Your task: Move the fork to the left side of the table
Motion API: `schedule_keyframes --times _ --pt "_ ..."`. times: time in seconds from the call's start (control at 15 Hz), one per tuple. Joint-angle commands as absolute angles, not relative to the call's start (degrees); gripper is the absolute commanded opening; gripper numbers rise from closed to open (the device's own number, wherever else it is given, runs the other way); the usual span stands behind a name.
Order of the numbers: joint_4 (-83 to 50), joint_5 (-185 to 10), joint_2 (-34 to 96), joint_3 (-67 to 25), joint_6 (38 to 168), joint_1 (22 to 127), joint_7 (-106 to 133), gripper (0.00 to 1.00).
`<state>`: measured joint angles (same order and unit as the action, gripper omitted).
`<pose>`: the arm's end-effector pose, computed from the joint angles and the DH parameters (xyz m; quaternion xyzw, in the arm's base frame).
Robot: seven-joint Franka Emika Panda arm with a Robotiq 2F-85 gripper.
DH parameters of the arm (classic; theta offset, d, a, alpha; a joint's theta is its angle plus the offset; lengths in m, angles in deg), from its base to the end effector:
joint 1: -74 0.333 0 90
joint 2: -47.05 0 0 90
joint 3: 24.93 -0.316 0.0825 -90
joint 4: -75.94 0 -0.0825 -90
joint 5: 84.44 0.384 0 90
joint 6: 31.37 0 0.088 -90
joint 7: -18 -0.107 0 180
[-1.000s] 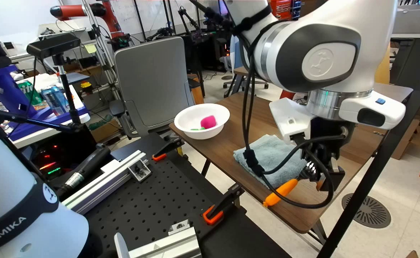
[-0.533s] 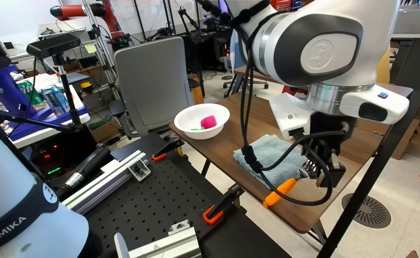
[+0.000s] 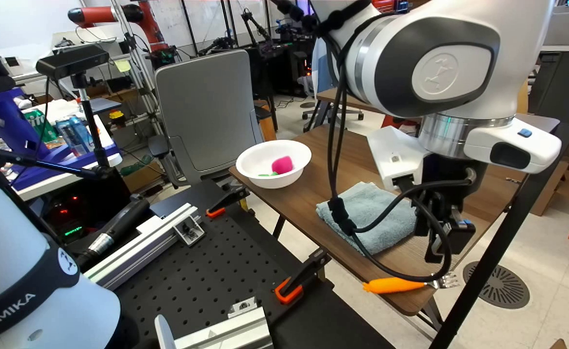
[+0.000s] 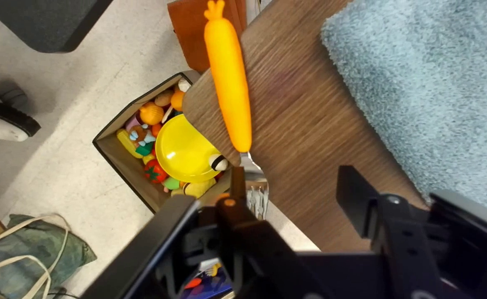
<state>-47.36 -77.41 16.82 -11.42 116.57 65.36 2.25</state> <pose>0.5117 -0.2154 0.1506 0.9309 -0.3621 -0.0405 0.0269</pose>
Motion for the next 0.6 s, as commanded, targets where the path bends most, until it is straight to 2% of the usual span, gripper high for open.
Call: schedule_keyframes --times 0.0,0.07,0.13,0.53 --pt "-47.0 -76.3 17.5 -12.5 114.2 64.1 3.1 0.91" --pt "-46.9 -76.3 17.4 -12.5 114.1 64.0 3.1 0.99" --pt "-47.0 -76.2 17.5 -12.5 114.0 64.0 3.2 1.0" --pt "-48.7 -75.7 20.8 -12.2 112.2 63.8 2.9 1.0"
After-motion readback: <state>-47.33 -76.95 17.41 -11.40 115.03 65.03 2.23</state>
